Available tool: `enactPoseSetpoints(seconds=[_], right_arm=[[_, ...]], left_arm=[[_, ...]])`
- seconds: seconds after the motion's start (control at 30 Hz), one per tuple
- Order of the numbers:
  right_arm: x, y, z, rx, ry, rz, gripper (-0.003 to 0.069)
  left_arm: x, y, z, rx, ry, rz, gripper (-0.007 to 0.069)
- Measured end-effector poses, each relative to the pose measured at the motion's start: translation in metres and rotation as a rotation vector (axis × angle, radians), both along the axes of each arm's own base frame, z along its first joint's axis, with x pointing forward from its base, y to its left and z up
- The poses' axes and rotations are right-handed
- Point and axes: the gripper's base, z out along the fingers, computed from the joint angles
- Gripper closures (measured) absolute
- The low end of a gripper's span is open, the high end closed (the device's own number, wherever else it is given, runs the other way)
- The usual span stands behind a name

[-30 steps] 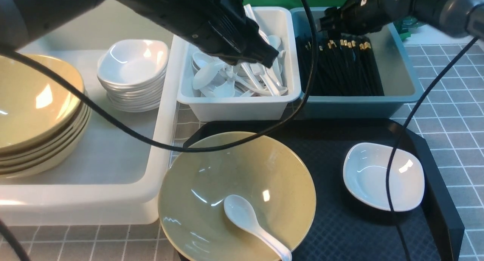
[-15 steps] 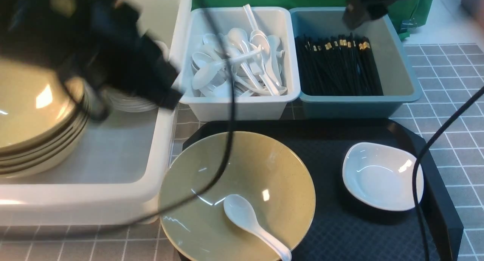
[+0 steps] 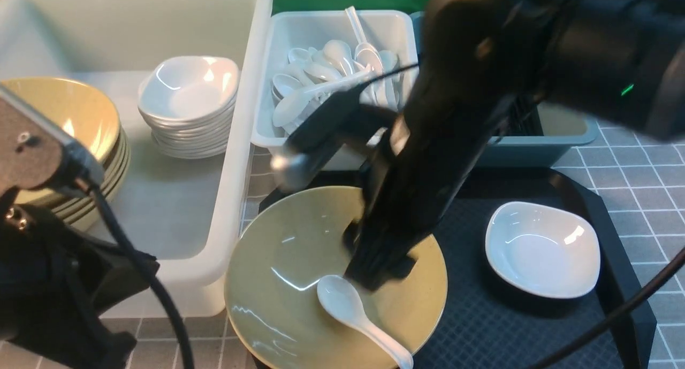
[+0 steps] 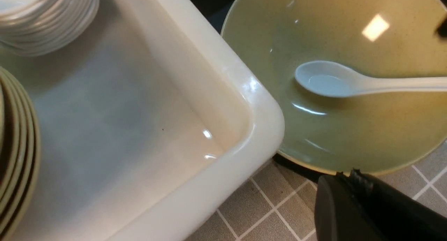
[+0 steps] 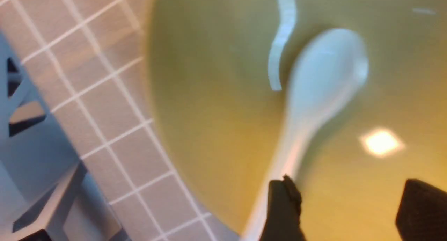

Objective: On grey table put chopsticks spoon bowls plates into blue grey white boxes.
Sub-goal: 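Reach down and grasp the white spoon resting in the bowl with the right gripper, then place the white spoon into the bin of spoons with the right gripper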

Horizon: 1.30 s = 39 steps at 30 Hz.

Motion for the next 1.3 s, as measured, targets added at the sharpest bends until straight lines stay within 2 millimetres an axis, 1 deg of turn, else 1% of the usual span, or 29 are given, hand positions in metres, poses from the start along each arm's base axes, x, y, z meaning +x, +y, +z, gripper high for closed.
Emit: enactPoseSetpoints(seconds=[0.1,0.2,0.27,0.5,0.57,0.6,0.67,0.7,0.73,0.77,0.87,0.93,0.97,1.03,1.1,1.13,1.17,1.23,1.27,1.3], right_arm=[[0.001,0.012,-0.022,-0.06,0.019,-0.001,0.02],[0.01,0.019,-0.053,-0.128,0.053,-0.026,0.0186],[0.012,0.022,-0.066,-0.15,0.072,-0.039,0.0183],[0.016,0.027,-0.087,-0.187,0.103,-0.042,0.0188],[0.017,0.028,-0.093,-0.198,0.109,-0.025,0.0234],[0.017,0.028,-0.093,-0.198,0.109,-0.025,0.024],[0.017,0.028,-0.095,-0.202,0.11,-0.004,0.0298],[0.017,0.028,-0.095,-0.202,0.108,0.009,0.0377],[0.017,0.028,-0.094,-0.201,0.106,0.016,0.044],[0.018,0.028,-0.091,-0.194,0.1,0.019,0.0482],[0.023,0.028,-0.077,-0.167,0.058,0.028,0.0477],[0.03,0.025,-0.054,-0.141,-0.019,0.029,0.0477],[0.034,0.023,-0.037,-0.121,-0.075,0.024,0.0477],[0.043,0.016,-0.015,-0.106,-0.154,0.009,0.0477],[0.059,0.006,0.016,-0.066,-0.253,-0.034,0.0477],[0.068,0.001,0.028,-0.038,-0.297,-0.058,0.0477],[0.07,0.001,0.032,-0.023,-0.314,-0.065,0.0477],[0.097,-0.008,0.05,0.08,-0.425,-0.16,0.0477],[0.105,-0.011,0.054,0.11,-0.454,-0.191,0.0477],[0.118,-0.013,0.057,0.166,-0.5,-0.241,0.0477]], left_arm=[[0.0,0.0,-0.003,-0.002,-0.004,0.0,0.0636],[0.0,0.0,-0.006,-0.003,0.001,0.0,0.0636],[0.0,-0.001,-0.007,-0.004,0.002,0.0,0.0636],[0.002,-0.002,-0.005,-0.022,-0.022,0.0,0.0636],[0.003,-0.002,-0.004,-0.029,-0.032,0.001,0.0636],[0.003,-0.002,-0.004,-0.031,-0.034,0.001,0.0636],[0.003,-0.003,-0.003,-0.037,-0.04,0.001,0.0636],[0.004,-0.003,-0.003,-0.042,-0.048,0.001,0.0636],[0.004,-0.003,-0.002,-0.045,-0.052,0.001,0.0636],[0.004,-0.003,-0.002,-0.048,-0.057,0.002,0.0636],[0.005,-0.002,0.005,-0.062,-0.073,0.026,0.0636],[0.007,0.001,0.013,-0.068,-0.101,0.065,0.0636],[0.008,0.003,0.019,-0.071,-0.119,0.095,0.0636],[0.012,0.007,0.027,-0.054,-0.157,0.147,0.0636],[0.018,0.009,0.032,-0.036,-0.179,0.195,0.0636],[0.023,0.009,0.033,-0.017,-0.185,0.217,0.0636],[0.025,0.008,0.034,-0.011,-0.186,0.221,0.0636],[0.039,0.002,0.035,0.021,-0.177,0.237,0.0636],[0.044,0.0,0.037,0.032,-0.176,0.238,0.0636],[0.051,-0.004,0.039,0.042,-0.175,0.238,0.0636]])
